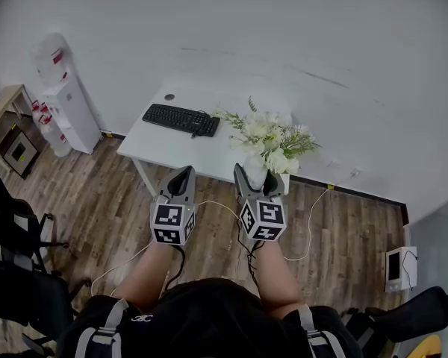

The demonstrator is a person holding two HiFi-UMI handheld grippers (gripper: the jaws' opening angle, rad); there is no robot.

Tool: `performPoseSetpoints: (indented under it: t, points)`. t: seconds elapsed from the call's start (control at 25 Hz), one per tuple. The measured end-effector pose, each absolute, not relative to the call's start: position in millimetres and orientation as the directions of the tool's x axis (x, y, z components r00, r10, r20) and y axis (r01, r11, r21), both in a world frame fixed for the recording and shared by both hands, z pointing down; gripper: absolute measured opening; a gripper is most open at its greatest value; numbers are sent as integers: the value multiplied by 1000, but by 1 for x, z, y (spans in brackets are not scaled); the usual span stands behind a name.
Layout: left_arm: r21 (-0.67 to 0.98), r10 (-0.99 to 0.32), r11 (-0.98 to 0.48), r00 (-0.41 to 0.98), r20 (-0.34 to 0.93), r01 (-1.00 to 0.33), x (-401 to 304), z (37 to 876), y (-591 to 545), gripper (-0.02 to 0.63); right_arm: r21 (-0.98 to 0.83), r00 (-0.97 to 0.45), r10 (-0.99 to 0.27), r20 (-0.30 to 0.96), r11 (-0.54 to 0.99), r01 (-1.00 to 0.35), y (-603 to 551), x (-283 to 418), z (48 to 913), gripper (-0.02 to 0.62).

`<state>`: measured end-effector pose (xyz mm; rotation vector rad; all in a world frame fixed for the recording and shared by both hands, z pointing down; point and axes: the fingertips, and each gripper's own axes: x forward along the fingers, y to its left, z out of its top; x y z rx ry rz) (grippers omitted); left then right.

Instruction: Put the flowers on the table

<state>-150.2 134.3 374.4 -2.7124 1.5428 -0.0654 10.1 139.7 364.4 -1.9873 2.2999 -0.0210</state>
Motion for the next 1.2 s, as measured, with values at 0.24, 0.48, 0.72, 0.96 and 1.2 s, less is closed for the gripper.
performPoseSetpoints:
  t: [0.24,0.48,0.72,0.96,1.2]
  points:
    - [-45,-854,-520,519,17,-853,-168,379,121,2,-82,-139,-986,-93,146,-986,130,-7,363,356]
    - [-41,-840,-543,543,13,-839,-202,385,107,2,-82,-114,-988,-105,123,-989,120,-39,365,357]
    - [-30,-845,-535,534,14,-845,-219,390,85,2,-88,-113,-986,-123,124,-988,98,-45,361,357]
    - [-26,-855,-518,518,16,-855,-217,396,45,2,-100,-127,-984,-129,140,-985,57,-38,366,357]
    - [-28,-861,-508,507,38,-861,-193,406,-13,2,-72,-129,-982,-136,140,-988,-7,-12,370,357]
